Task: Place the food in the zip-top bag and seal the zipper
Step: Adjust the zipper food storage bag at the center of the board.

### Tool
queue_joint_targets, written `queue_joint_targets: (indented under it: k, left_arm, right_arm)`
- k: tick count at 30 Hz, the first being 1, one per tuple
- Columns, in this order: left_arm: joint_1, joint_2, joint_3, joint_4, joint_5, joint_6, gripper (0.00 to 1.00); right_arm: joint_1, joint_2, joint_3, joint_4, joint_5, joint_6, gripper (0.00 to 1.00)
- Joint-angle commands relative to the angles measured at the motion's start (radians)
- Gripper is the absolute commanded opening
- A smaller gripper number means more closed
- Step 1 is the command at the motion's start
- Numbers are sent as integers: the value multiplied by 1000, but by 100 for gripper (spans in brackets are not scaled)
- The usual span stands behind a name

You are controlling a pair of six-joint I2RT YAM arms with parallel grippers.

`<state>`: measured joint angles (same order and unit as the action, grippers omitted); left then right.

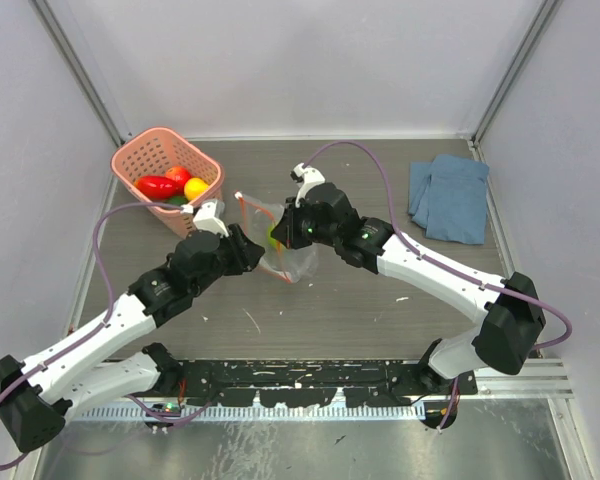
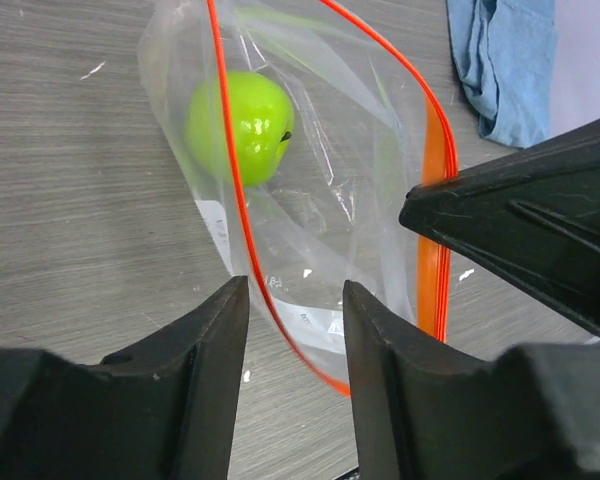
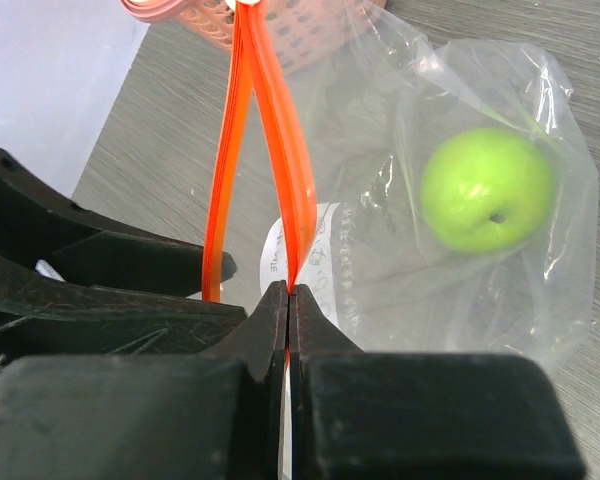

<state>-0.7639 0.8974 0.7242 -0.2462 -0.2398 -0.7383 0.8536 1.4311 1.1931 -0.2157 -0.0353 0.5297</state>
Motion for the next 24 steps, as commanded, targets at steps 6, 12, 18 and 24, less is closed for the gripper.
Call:
queue_joint_targets:
  k: [6, 12, 18, 24]
  left_arm:
    - [-2, 48, 161, -37, 35, 103, 12]
    - [-2, 126, 279, -65, 82, 158, 0]
    - [-2, 204, 381, -121, 99, 175, 26]
    - [-2, 206, 358, -113, 57, 156, 53]
  right_arm:
    - [-6, -52, 89, -109, 115, -99, 0]
    - [-8, -80, 171, -254, 273, -182, 0]
    - [-13, -107, 221, -318, 358, -235, 0]
    - [-13, -117, 194, -292, 329, -227, 0]
